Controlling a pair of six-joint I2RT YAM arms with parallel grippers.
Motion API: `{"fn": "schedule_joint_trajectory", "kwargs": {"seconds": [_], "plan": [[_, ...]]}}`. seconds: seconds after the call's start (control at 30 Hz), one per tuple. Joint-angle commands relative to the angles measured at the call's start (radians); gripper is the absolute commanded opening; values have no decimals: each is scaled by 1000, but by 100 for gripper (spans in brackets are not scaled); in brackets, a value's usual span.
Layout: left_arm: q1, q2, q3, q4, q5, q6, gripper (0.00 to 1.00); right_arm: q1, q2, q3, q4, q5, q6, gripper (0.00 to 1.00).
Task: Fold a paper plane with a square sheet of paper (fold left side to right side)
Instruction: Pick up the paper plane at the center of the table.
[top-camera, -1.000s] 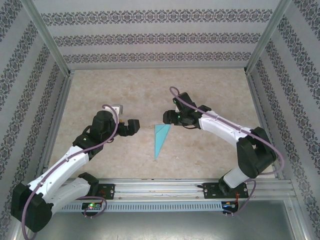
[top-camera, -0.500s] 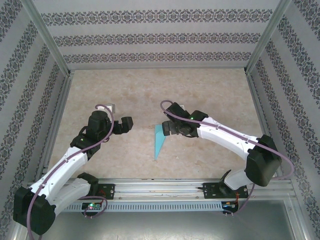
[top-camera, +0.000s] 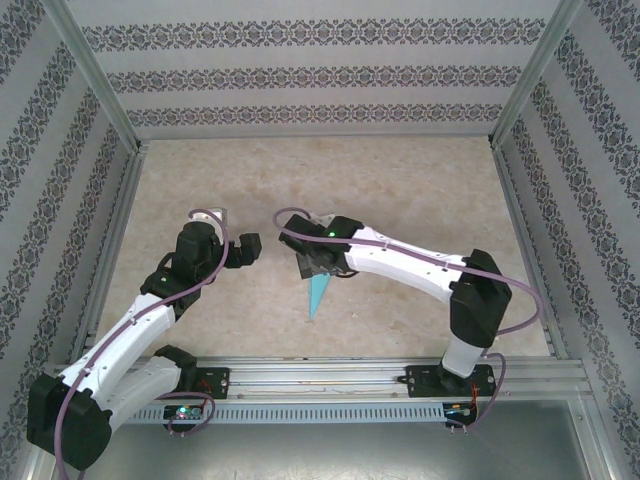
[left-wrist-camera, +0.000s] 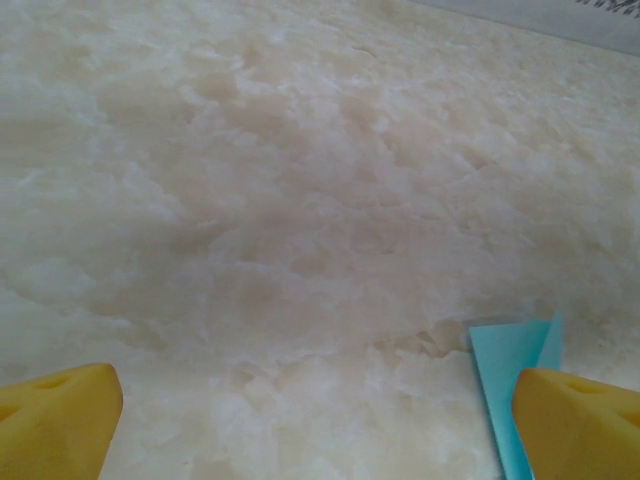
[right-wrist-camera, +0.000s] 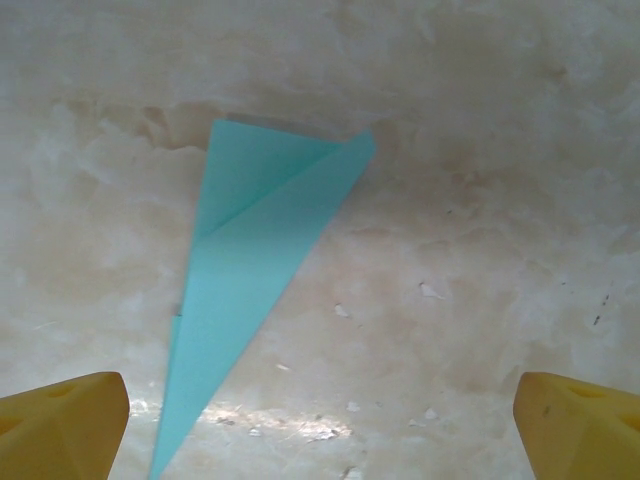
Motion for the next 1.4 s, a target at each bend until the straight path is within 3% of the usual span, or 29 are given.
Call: {"fn": "schedule_joint_trajectory", "kwargs": {"seconds": [0.0, 0.17, 0.63, 0.8, 1.17, 1.37], "plan": [[16, -19, -6, -60, -63, 52, 100, 8, 54, 71, -84, 26, 38, 95], [15, -33, -16, -92, -98, 58, 100, 9, 120, 114, -86, -4, 49, 90], [16, -21, -38, -66, -59, 38, 100, -4, 310, 171, -37, -26, 85, 83], [15, -21, -35, -71, -55, 32, 100, -22, 324, 129, 14, -44, 106, 76], [16, -18, -34, -77, -45, 25, 100, -32, 351, 75, 56, -58, 116, 69], [16, -18, -35, -79, -46, 23, 100, -34, 359, 64, 53, -61, 118, 59]]}}
